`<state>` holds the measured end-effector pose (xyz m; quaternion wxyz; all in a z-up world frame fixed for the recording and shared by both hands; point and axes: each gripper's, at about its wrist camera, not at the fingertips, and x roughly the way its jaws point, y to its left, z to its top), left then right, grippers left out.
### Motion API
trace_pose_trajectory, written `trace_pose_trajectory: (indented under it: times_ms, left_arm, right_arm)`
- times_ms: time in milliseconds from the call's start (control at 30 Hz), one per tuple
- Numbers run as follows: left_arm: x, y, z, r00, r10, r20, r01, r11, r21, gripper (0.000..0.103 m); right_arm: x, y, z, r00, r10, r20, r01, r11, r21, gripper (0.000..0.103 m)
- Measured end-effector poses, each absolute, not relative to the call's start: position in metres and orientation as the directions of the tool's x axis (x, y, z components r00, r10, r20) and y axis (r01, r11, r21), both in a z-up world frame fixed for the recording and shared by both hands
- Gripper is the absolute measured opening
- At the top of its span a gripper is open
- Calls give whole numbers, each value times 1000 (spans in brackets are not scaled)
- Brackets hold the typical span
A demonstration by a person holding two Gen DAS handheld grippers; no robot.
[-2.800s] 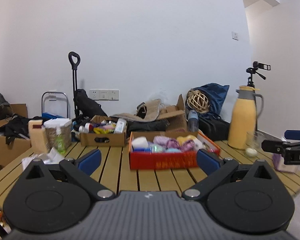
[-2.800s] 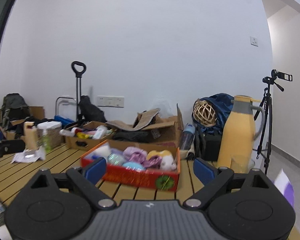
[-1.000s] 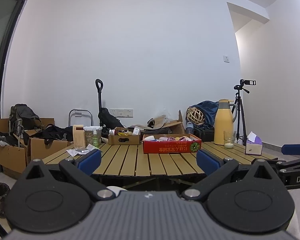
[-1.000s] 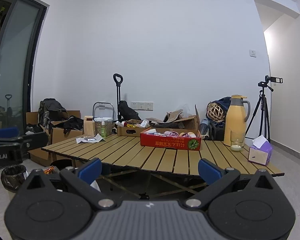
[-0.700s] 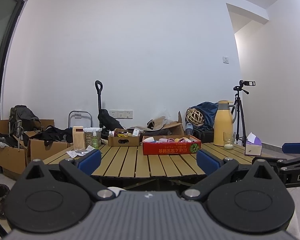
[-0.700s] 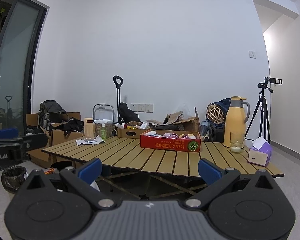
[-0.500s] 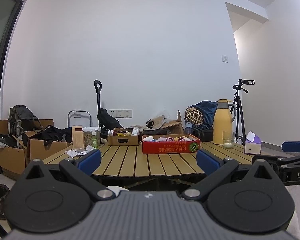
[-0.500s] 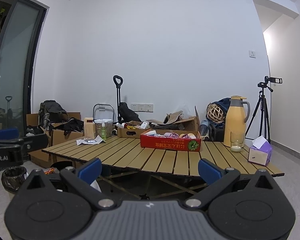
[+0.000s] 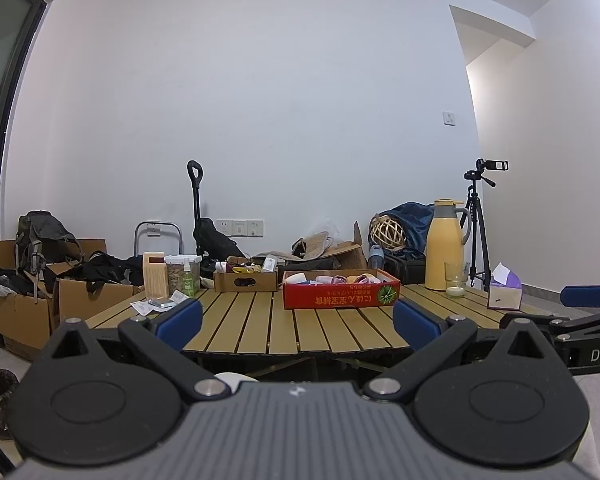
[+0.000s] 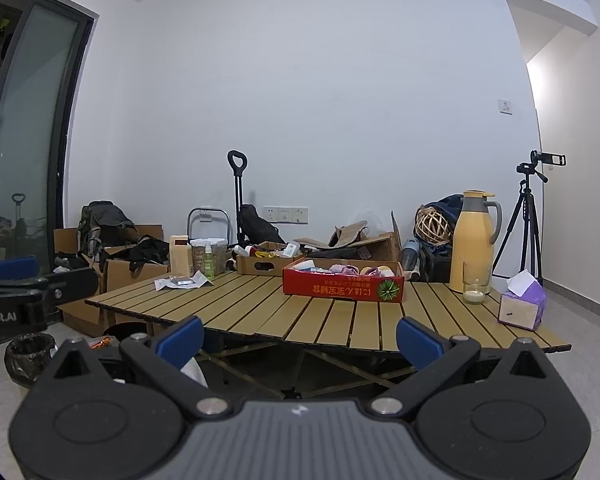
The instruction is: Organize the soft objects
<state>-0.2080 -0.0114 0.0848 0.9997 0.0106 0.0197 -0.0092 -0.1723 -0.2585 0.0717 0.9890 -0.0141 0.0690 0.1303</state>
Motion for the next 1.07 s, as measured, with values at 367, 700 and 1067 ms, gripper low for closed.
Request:
trace_pose_trajectory:
  times_ms: [367, 700, 1067]
  left_arm:
    - [-209, -10, 83, 999, -23, -45, 24, 1000, 19, 103]
    - [-208, -9, 84, 999, -25, -40, 26, 999, 24, 103]
    - [-208, -8, 85, 998, -43, -35, 44, 999, 20, 103]
  right_arm:
    - [-174, -262, 72, 959, 254, -128, -258, 966, -12, 103]
    - [-174, -261, 71, 955, 269, -123, -272, 962, -12, 103]
    - [-174, -260, 71, 955, 275, -114, -278, 960, -11, 103]
